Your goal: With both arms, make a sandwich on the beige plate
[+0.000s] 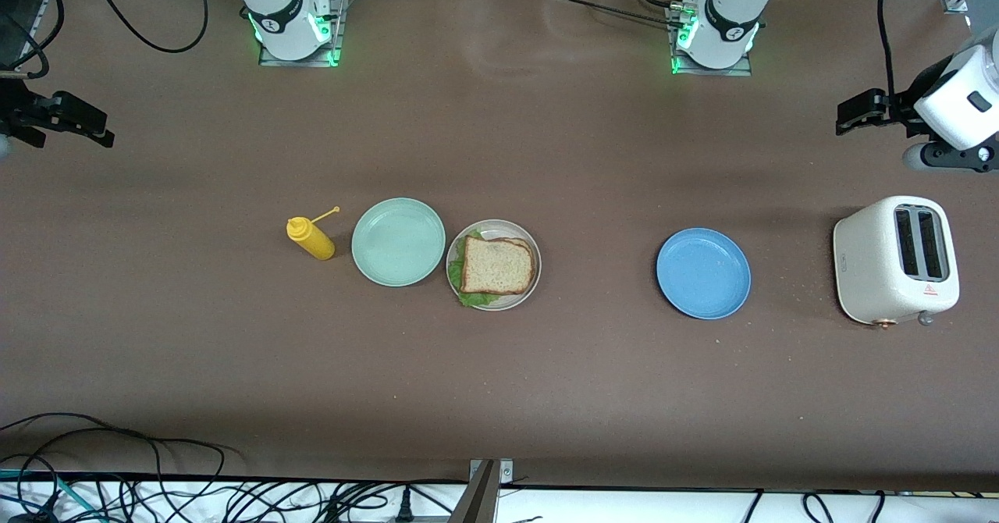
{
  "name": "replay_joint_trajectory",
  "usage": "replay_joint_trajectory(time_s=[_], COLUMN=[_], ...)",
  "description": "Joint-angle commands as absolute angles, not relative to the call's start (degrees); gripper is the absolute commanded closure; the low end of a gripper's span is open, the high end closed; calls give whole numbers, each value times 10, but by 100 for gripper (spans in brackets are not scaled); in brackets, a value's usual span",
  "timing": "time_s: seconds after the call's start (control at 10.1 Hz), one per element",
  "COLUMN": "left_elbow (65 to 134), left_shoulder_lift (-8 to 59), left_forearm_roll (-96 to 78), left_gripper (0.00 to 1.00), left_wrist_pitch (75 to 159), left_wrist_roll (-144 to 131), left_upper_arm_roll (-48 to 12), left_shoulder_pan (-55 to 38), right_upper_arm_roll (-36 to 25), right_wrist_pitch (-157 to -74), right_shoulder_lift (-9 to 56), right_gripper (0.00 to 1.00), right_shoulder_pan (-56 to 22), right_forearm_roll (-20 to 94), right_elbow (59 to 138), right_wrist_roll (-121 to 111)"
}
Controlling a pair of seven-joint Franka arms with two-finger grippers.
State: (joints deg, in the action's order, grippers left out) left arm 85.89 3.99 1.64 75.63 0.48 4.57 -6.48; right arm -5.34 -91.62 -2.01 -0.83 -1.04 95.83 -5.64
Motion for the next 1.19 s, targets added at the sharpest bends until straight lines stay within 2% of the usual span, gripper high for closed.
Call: replay_joint_trajectory(time_s=[0.0,1.09], left_elbow=[883,860], left_shoulder_lift=[22,47], left_forearm_roll=[9,11], left_gripper=[0,0], left_wrist_pitch=[769,768], left_wrist_roll=[-3,4], left_upper_arm_roll=[39,41], left_shoulder_pan=[-60,-50], right_upper_arm_roll=[-54,-63], right_wrist_pitch=[-908,-911], right_shoulder_lift=[-18,-15], right_gripper=[0,0], right_shoulder_pan=[-9,-8], right_forearm_roll=[-16,-15], right_elbow=[947,925], right_wrist_roll=[-54,-57])
